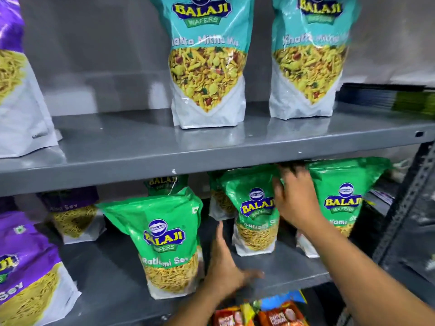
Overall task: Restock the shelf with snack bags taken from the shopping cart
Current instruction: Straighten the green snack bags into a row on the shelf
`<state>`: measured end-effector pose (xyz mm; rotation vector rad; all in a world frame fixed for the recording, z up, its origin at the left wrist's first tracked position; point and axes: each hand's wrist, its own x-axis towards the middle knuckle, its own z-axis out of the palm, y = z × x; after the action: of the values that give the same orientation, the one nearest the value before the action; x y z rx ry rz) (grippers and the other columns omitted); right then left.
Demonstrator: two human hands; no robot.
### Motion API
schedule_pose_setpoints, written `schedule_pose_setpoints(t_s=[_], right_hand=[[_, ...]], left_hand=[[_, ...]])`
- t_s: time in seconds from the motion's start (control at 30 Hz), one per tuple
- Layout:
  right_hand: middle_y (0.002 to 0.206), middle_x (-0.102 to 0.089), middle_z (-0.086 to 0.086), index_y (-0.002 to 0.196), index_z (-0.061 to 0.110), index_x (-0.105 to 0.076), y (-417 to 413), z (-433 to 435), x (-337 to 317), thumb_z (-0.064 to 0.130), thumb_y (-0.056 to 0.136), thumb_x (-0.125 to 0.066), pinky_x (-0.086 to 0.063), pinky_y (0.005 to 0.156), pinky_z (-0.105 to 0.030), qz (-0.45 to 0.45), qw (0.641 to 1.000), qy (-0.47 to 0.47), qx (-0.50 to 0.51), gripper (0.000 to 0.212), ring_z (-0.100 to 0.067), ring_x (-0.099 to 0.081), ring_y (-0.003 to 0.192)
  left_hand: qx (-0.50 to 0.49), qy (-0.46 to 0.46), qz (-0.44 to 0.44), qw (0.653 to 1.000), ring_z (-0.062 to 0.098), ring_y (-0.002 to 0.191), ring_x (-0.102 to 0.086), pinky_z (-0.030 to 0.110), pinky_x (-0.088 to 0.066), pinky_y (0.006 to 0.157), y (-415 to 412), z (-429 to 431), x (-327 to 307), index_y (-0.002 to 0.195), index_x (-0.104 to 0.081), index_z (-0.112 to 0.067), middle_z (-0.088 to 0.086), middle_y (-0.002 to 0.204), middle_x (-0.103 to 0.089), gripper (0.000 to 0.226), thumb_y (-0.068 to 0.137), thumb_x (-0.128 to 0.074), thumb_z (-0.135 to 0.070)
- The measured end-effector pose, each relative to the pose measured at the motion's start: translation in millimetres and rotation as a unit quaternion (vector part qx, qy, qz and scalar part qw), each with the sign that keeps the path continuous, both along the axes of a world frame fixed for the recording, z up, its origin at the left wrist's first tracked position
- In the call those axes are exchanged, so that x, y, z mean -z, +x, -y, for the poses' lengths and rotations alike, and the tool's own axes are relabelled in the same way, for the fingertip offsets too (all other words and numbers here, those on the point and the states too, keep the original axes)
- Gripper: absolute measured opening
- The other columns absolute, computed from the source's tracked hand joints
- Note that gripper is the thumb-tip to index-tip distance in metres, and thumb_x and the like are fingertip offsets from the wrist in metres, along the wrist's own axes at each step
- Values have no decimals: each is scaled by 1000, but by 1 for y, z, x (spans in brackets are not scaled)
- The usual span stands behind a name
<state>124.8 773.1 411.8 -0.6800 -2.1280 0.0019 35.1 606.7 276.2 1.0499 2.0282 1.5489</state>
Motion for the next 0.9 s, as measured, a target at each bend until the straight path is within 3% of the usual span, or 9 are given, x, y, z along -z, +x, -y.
schedule_pose_setpoints(t_s=[0.07,0.13,0.23,0.33,0.43,0.57,0.7,0.83,0.9], right_hand=[[83,-69,-24,85,8,-64,-7,-9,-26,14,69,-62,-53,69,-42,165,983,70,45,17,-42,-62,78],[82,-70,-23,84,11,-65,-14,-10,-34,15,67,-69,-55,59,-44,224,968,108,23,19,-43,-65,74],[96,-71,-19,94,18,-66,-17,-10,-42,26,76,-63,-55,64,-44,193,974,116,-35,20,-43,-65,87],[87,-73,-11,89,26,-69,-12,-7,-39,33,80,-59,-51,58,-36,171,973,144,-60,14,-38,-65,81],[94,-73,-8,97,29,-67,-6,-7,-40,40,81,-57,-52,70,-39,124,981,127,-75,21,-35,-64,90],[130,-51,-17,131,14,-41,14,11,2,45,80,-62,-37,103,-36,-29,986,-51,-158,63,-31,-43,121],[152,-6,12,144,24,1,32,30,82,63,73,-60,-10,113,-12,-136,908,-298,-262,102,2,-6,141],[140,-39,11,139,24,-27,30,28,137,70,75,-47,-34,97,-5,-139,821,-470,-294,81,9,-37,127],[120,-61,10,119,30,-52,27,20,151,64,78,-46,-47,90,-15,-153,821,-486,-257,54,-2,-55,112]], left_hand=[[66,-5,62,996,-1,123,-48,17,-42,97,-19,-34,-14,143,-2,-19,6,148,-33,137,41,-92,-13],[129,30,131,983,-10,97,-63,13,-52,79,-26,-58,-24,133,-22,-17,2,126,-58,120,32,-85,-7],[114,63,171,977,4,89,-70,23,-56,76,-26,-65,-6,121,-45,-12,-6,99,-75,100,30,-85,-7],[86,58,200,974,7,93,-71,25,-58,76,-27,-55,12,117,-50,-12,-6,96,-77,110,17,-97,-12],[36,22,210,977,5,96,-69,32,-57,85,-22,-34,24,113,-51,-27,-14,99,-76,107,16,-97,-30],[-29,-72,115,990,8,101,-66,35,-54,94,-18,-18,26,106,-51,-40,-13,106,-72,94,24,-97,-42],[-41,-68,96,992,-4,88,-68,8,-52,69,-10,-14,25,110,-54,-31,-9,103,-73,77,45,-95,-22],[-51,-56,102,992,-17,73,-64,2,-48,58,-1,-16,22,100,-55,-30,-17,93,-68,61,55,-89,-8],[-49,-59,102,992,-20,71,-62,1,-48,58,-1,-15,21,98,-54,-30,-21,91,-66,59,56,-89,-8]])
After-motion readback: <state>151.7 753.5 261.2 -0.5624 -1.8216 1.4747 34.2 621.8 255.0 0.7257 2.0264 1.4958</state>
